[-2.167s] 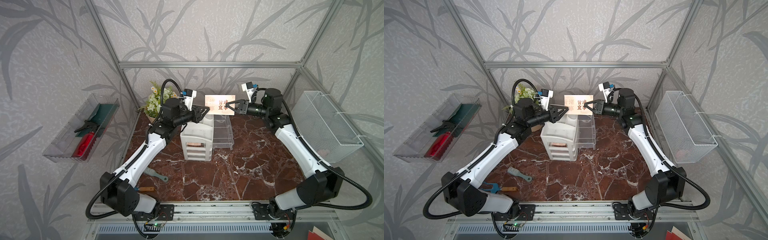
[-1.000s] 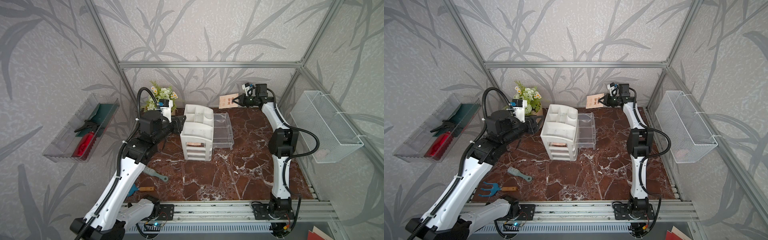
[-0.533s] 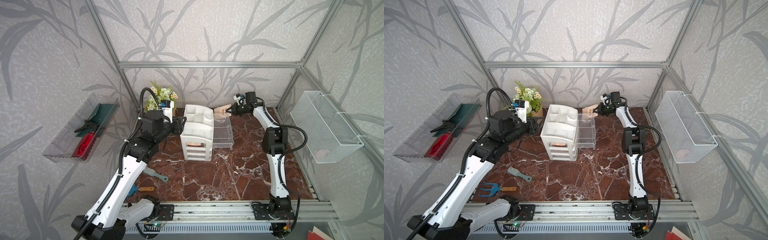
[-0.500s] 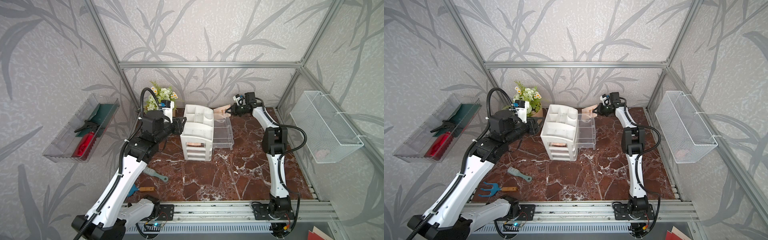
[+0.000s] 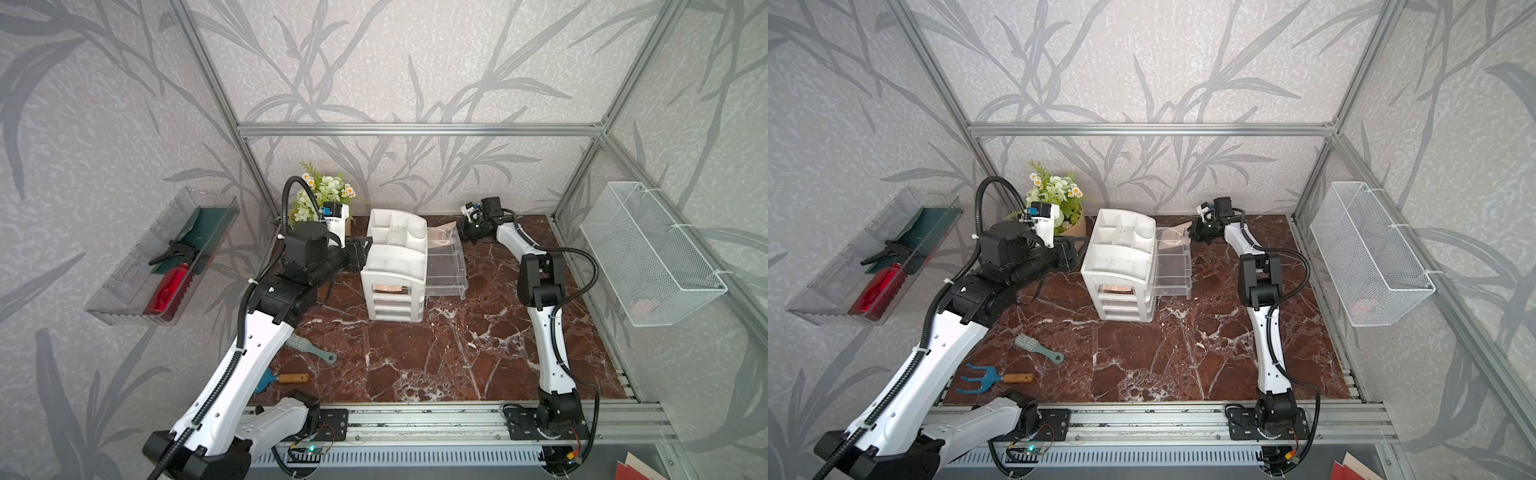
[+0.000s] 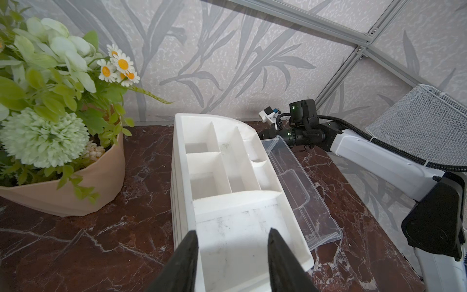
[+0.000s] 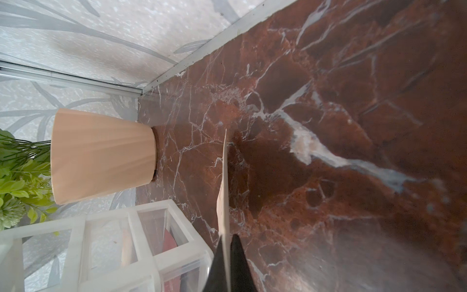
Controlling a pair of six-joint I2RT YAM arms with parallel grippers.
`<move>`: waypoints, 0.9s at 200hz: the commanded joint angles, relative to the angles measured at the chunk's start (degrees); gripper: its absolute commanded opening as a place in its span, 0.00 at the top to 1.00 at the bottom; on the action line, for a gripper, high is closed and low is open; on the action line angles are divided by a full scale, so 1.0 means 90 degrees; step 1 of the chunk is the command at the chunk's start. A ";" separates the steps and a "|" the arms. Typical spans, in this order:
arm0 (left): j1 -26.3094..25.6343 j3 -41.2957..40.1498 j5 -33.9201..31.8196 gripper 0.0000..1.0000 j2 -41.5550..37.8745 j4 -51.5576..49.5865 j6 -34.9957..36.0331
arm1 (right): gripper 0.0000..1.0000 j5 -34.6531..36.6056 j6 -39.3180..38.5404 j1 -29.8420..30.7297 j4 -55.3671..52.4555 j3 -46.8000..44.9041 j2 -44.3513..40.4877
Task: Take the postcards out of the drawer
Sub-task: Place the postcard at the center of the board.
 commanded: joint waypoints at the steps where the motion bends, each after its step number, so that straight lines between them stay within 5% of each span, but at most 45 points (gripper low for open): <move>1: 0.0043 -0.0046 -0.0110 0.55 -0.0174 -0.0086 0.0096 | 0.91 0.0067 0.0103 0.0035 0.0105 0.0032 0.0102; 180: 0.0180 -0.0246 -0.0113 0.53 -0.0180 0.0002 0.0131 | 0.57 0.0620 -0.0302 -0.0253 -0.0763 0.0360 0.0058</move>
